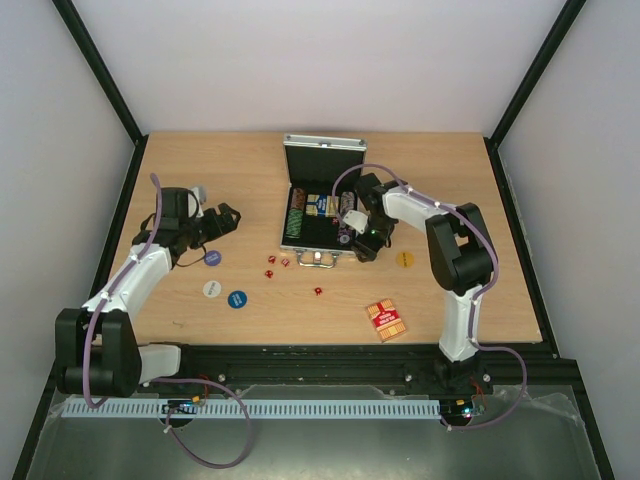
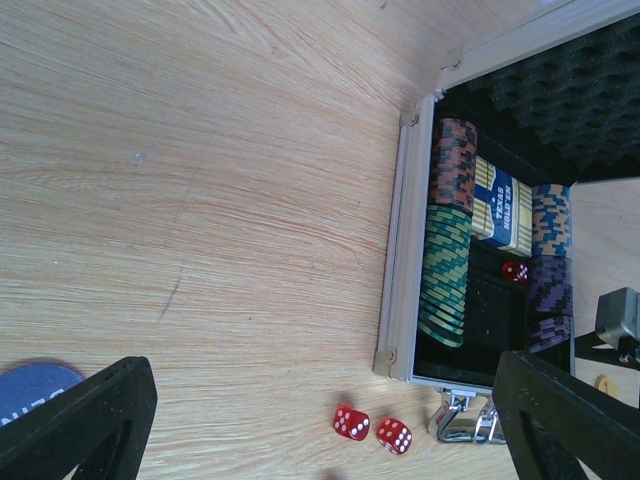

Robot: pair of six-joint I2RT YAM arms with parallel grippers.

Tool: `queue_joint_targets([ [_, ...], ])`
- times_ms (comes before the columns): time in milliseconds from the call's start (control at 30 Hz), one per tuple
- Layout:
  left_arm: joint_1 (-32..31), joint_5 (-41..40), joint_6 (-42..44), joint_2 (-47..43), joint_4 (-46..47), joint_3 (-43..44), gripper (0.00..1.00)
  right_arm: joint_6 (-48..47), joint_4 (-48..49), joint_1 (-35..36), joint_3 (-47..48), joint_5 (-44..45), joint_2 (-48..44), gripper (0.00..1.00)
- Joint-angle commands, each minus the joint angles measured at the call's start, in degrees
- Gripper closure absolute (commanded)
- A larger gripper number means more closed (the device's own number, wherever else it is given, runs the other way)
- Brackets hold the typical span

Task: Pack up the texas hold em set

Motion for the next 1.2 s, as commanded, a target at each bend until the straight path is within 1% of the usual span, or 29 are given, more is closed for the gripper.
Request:
queue_joint_targets([
  [0, 0.65, 1.76, -0.52, 0.85, 0.98, -0.78, 0.05, -1.1, -1.58, 0.59, -0.53, -0.19, 2.36, 0.31],
  [200, 1.01, 2.52, -0.68, 1.12, 1.24, -0.8, 0.05, -1.1, -0.36, 1.9, -2.22, 3.08, 2.25, 0.36],
  [467, 1.36, 3.11, -0.89, 1.16, 1.53, -0.93, 0.05, -0.4, 0.37, 3.45, -4.0, 3.72, 1.84, 0.37],
  [633, 1.44, 3.16, -0.88, 1.14, 1.51, -0.93, 0.05, -0.11, 0.56, 3.62, -3.84, 3.08, 2.41, 0.44],
  [767, 1.7, 3.38, -0.89, 1.27, 1.6, -0.95, 0.05, 0.35, -0.53, 3.62, -3.57, 2.83, 2.13, 0.51],
  [967, 2.15, 3.92, -1.14, 1.58, 1.78, -0.87, 0.05, 0.91, -1.91, 3.61, -5.41, 4.02, -1.34, 0.57],
  [1167, 2.24, 3.99, -1.24, 1.65, 1.94, -0.96, 0.05, 1.58, -4.14, 3.64, -6.44, 3.91, -7.62, 0.57],
])
